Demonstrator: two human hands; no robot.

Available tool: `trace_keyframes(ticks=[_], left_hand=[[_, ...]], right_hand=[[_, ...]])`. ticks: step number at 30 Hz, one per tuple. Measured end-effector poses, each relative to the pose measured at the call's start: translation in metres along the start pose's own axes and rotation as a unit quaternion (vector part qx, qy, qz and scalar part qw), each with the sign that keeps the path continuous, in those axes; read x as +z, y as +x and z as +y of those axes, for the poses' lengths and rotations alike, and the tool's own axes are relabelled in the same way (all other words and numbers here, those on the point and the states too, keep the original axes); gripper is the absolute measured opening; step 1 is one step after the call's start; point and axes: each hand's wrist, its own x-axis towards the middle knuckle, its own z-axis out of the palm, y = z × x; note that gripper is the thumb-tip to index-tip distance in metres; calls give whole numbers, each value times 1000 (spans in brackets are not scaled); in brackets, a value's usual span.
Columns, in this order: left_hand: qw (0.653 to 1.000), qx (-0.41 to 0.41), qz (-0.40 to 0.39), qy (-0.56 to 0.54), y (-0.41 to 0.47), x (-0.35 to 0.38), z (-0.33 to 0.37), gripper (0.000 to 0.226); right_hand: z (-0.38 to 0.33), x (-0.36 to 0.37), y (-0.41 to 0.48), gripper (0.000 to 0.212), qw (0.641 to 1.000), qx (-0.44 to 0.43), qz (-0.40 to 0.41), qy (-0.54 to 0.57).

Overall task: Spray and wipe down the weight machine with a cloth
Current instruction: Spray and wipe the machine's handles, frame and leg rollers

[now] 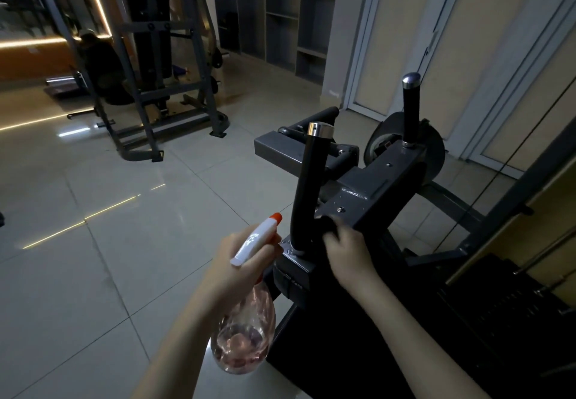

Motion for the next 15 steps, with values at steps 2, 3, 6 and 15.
trace_keyframes(ticks=[2,3,6,15], left_hand=[[1000,-1,6,1,-1,-1,-3,40],[1000,-1,10,1,-1,-1,-4,40],[1000,0,14,3,-2,-2,-5,42],[1000,-4,17,9,-4,-8,-5,40]], right_hand=[[-11,3,10,24,992,62,2,107],[-17,10,6,27,993,51,10,106],[-12,28,-21,38,995,-60,76,-9],[-19,26,-18,21,969,62,181,154]])
